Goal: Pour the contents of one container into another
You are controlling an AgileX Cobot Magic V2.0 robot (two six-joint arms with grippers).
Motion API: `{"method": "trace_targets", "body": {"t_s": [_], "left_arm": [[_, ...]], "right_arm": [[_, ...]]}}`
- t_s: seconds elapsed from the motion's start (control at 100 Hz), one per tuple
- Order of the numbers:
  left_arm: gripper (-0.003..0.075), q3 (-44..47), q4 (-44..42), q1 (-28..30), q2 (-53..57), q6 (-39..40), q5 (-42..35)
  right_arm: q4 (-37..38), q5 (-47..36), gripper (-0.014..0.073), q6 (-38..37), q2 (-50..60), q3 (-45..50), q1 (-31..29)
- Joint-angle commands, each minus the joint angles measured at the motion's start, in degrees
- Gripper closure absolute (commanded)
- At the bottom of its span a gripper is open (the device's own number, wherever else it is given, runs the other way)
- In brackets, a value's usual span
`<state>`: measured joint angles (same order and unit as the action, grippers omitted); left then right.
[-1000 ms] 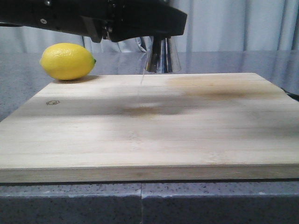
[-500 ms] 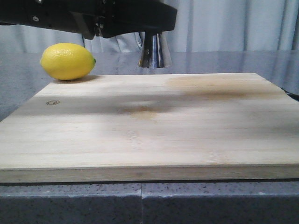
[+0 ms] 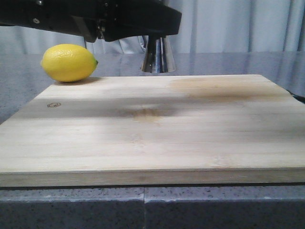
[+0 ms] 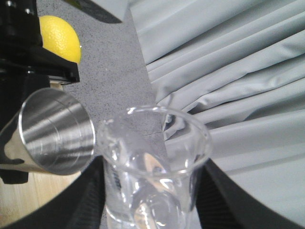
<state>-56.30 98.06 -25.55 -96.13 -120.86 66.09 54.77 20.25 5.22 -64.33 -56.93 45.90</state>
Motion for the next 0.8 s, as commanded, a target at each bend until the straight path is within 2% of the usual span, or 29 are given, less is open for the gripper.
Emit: {"method": "trace_targets", "body": {"t_s": [0.0, 0.79], "left_arm": [[0.0739, -1.5, 3.7, 0.3, 2.8, 0.3, 6.6], [0.0739, -1.5, 3.7, 0.3, 2.8, 0.3, 6.6]], "right_arm": [[2.3, -2.0, 0.0399, 0.4, 1.0, -2.1, 0.0], [5.4, -1.5, 0.0399, 0.4, 0.9, -2.1, 0.0]]}}
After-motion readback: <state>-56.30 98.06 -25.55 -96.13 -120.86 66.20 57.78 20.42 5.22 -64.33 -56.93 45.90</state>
